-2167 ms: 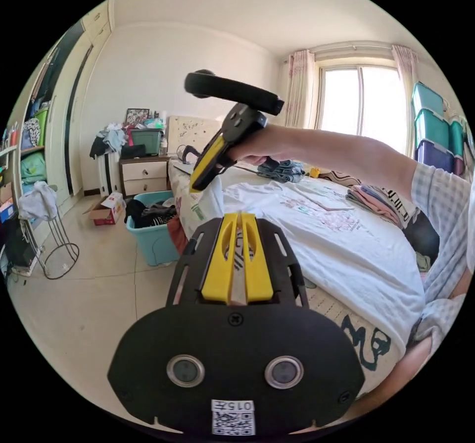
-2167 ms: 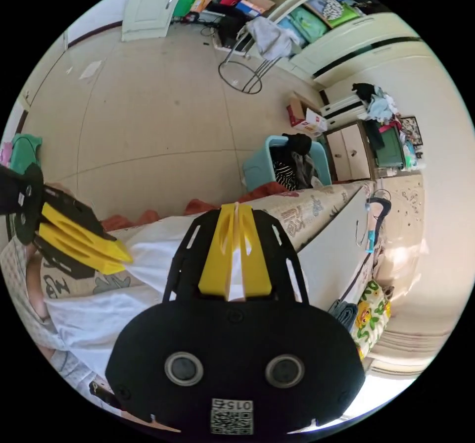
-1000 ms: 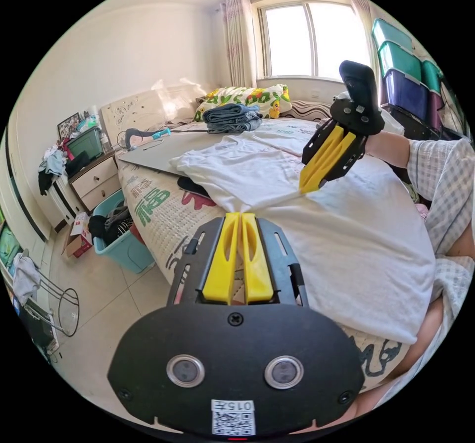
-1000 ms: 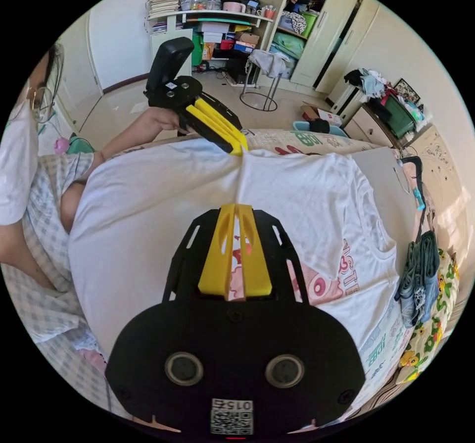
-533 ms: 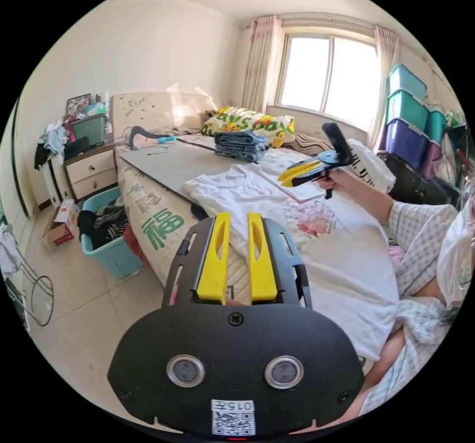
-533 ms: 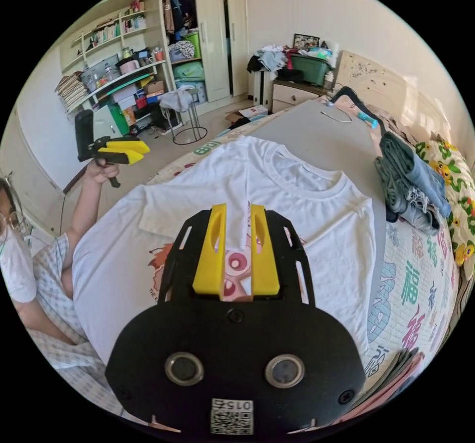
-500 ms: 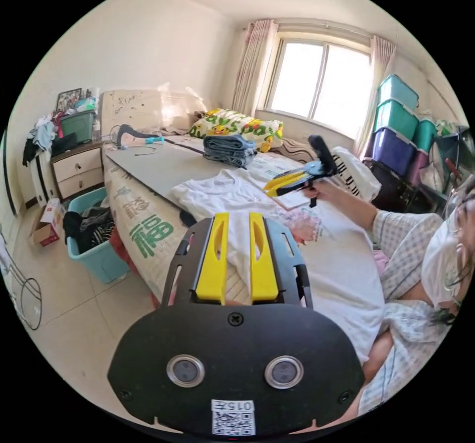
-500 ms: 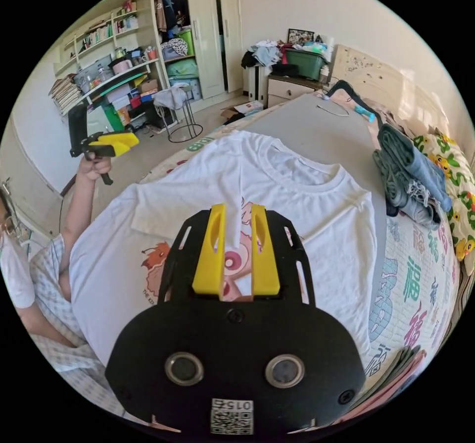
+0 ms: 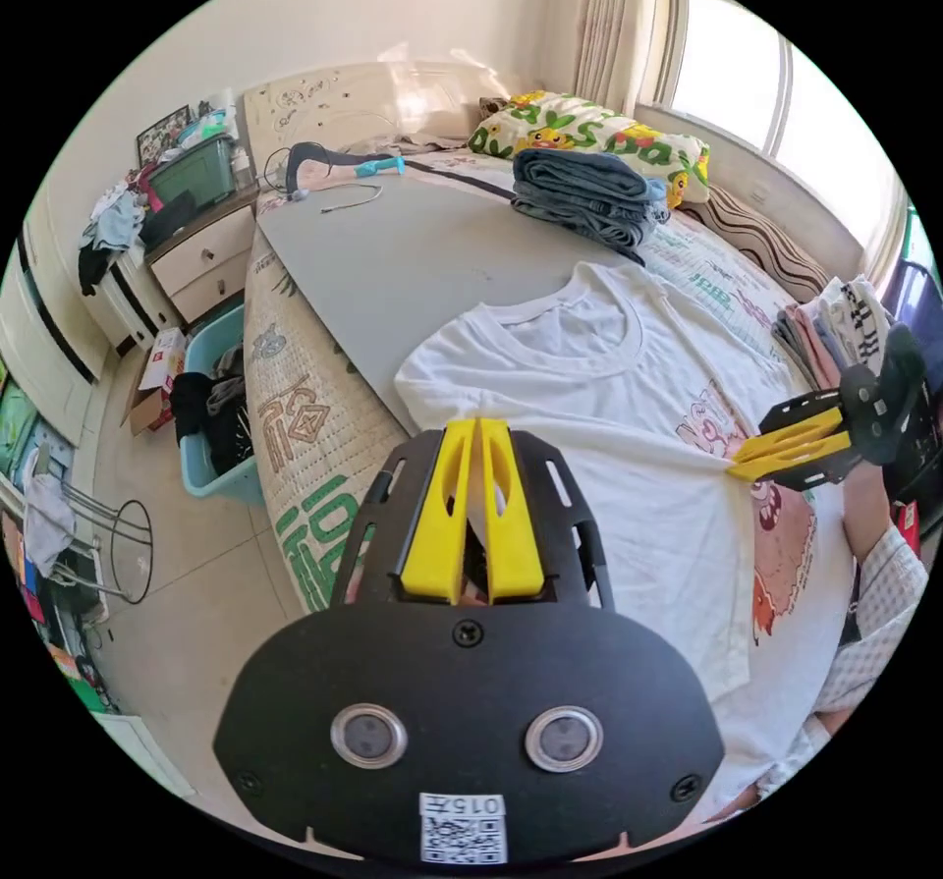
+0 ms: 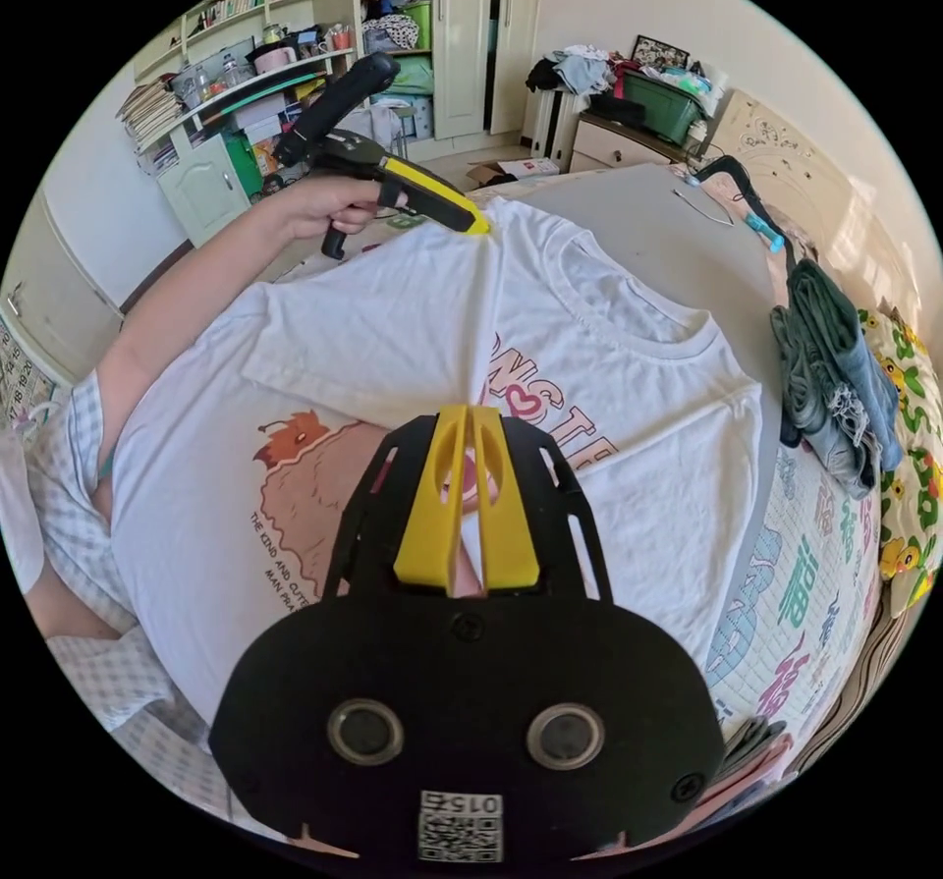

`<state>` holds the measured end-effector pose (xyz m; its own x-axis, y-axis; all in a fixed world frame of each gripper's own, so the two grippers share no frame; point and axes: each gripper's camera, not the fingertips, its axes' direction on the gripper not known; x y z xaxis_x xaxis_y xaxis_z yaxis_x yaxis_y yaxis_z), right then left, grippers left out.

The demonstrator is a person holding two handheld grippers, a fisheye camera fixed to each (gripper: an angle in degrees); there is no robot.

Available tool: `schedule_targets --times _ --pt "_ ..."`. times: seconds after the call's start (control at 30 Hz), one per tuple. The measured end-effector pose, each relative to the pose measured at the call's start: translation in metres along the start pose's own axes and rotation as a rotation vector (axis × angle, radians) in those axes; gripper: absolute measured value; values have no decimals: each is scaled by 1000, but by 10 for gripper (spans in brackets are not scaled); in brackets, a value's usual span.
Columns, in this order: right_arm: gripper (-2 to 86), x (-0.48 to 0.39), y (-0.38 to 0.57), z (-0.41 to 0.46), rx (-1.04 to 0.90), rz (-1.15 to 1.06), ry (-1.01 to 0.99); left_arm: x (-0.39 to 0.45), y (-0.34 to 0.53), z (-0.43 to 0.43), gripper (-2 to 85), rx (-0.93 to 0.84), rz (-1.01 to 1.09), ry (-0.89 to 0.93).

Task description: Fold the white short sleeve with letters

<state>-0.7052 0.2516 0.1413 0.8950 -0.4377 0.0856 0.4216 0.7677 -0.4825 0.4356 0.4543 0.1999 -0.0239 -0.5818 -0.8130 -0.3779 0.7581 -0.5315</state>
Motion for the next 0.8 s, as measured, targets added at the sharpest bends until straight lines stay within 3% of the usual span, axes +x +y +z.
schedule_targets --times 0.17,0.27,0.33,0.47,0.5,0.57,0.67,0.8 --pt "8 17 7 -19 23 47 -50 23 -23 -4 7 16 -7 -37" --pt "57 23 11 -30 44 82 -33 41 -32 -37 24 93 14 -1" --pt "66 28 13 -40 67 96 -52 65 -36 -78 40 159 121 59" --pt "67 36 13 -53 85 113 -161 169 -15 -172 54 172 669 341" --pt "67 37 12 -53 79 115 -167 208 5 -186 56 155 878 367" --pt "66 38 9 -54 56 124 -161 259 29 -189 59 114 1079 256" --pt "56 35 7 -61 56 124 -133 309 25 -168 60 24 1154 116" --pt "49 33 3 -66 44 124 -118 344 0 -123 49 -112 1204 189"
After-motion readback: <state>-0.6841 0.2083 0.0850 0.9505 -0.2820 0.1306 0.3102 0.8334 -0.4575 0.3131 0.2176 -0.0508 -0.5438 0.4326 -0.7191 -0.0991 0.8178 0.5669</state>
